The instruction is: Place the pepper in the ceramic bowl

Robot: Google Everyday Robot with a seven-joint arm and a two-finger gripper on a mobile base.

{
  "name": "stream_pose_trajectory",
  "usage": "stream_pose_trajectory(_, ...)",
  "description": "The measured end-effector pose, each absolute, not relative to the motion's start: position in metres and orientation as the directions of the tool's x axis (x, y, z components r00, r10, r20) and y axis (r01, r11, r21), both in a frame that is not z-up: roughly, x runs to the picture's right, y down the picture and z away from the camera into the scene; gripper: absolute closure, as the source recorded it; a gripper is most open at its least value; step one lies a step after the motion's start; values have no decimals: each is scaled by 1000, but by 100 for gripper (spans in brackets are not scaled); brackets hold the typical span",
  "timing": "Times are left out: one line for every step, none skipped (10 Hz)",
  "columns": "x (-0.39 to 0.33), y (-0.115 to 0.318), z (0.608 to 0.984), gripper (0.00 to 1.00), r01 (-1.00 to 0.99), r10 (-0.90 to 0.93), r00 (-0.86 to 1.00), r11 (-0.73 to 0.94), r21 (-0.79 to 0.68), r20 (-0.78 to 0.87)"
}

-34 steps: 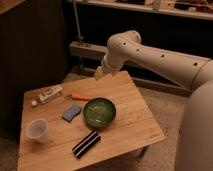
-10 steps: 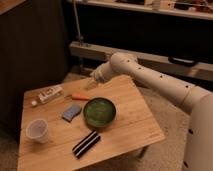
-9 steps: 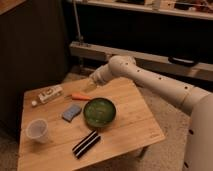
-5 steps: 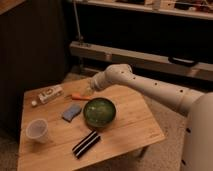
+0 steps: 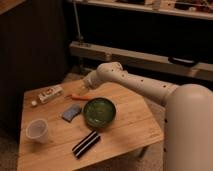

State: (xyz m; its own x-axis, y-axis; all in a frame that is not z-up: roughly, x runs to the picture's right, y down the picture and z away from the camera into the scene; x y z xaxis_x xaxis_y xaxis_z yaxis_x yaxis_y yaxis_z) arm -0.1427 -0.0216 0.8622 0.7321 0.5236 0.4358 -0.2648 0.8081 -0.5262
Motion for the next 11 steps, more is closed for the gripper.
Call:
stream_pose_trajectory(-139,-22,872,35,-267,525,739,804,-532,423)
stream_pose_trajectory(-136,-19,880,35,-269,530,741,797,-541,412)
stream_pose_trajectory(-138,-14,886,35,-263,532,742,791,-552,408)
stream_pose_trajectory(-142,-9,890,35,-256,533,741,787,-561,410)
stream_pose_trajectory(-144,-6,894,35,-255,537,737,783,-567,410)
stream_pose_trajectory(-145,-2,899,35,-254,544,732,776,-577,411)
stream_pose_trajectory(-150,2,901,35,-245,544,731,773,-585,413)
stream_pose_trajectory(-156,6,903,35,-233,539,732,773,-590,416)
stream_pose_trajectory(-159,9,904,35,-224,533,736,774,-592,417)
stream_pose_trajectory(-161,13,907,35,-216,524,744,776,-592,416)
stream_pose_trajectory(-162,15,910,35,-210,516,751,778,-592,412)
